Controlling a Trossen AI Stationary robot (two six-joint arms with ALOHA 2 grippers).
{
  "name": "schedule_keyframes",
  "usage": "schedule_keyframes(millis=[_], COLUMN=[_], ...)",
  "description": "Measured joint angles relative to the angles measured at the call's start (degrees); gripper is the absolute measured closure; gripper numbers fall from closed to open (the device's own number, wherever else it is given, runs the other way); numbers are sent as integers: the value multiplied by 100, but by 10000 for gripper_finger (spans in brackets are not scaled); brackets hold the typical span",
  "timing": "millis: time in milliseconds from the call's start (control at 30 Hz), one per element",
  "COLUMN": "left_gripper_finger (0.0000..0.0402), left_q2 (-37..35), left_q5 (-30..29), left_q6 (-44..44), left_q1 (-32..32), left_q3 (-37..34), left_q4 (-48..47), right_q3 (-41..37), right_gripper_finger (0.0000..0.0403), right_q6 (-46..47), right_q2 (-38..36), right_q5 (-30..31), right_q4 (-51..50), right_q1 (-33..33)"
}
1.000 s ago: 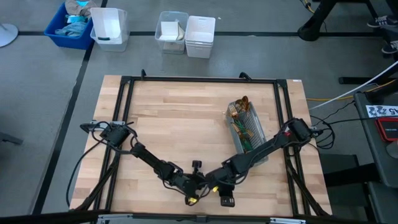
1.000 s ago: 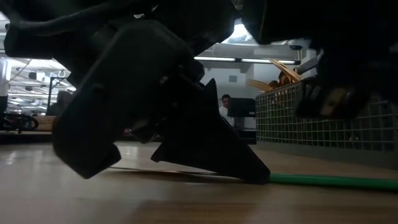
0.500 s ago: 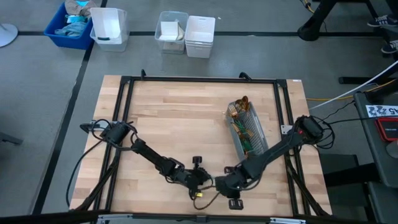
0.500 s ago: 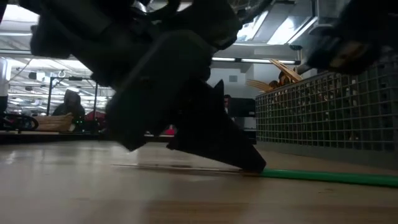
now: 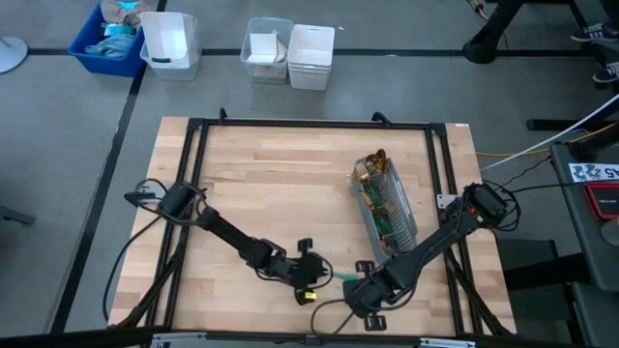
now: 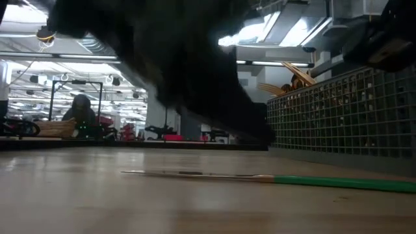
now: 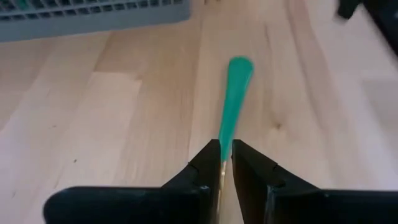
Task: Sort silverware
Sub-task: Put the knife into the bottom section of the basket
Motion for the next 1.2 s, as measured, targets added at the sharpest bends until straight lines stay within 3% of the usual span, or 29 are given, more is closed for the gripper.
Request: schedule_keyframes(millis=[167,400,500,667,900,1200], left_gripper_finger=[369,365,345,282,239,266], left_q2=[-590,-885,-828,-816,-614,-384], left_q5=[321,372,422,431,450,610], left_q6=[-427,-188,75,-254,-91,-404], left_q1=[15,-74,-139,-143,-111,-56], left_q3=[10,16,23,19,-15,7], left_q4=[-966,-1868,-2223,-3023,-2946,-2922], right_q3=[0,0,0,0,0,0], right_gripper_finger=[336,336,336,336,336,336], right_q6=[0,-2,-2,-2,-2,-2], right_q2=[0,2,4,4,7,9], right_q5=[7,104,175,199,260,345], right_q4=[-233,-362,-363,-356,-355,-343], right_q1=[117,296,367,402,391,389])
